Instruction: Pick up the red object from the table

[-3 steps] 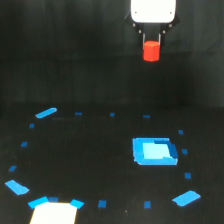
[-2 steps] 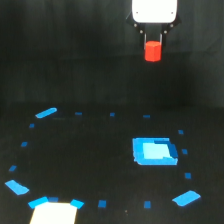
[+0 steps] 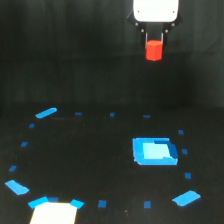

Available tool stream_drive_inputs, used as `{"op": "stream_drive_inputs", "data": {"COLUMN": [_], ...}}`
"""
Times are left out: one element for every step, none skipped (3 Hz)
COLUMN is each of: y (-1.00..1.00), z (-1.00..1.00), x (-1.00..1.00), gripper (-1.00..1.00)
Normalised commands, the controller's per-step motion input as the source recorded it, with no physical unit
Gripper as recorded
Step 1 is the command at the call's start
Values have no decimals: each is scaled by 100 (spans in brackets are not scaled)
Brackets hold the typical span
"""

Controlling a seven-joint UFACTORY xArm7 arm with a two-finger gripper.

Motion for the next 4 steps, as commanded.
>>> {"op": "stream_drive_inputs", "data": {"y": [86,68,97,33], "z": [100,100,100,100], "x": [-22,-22,21,-11], "gripper": [-100,-100,-100,-100]}}
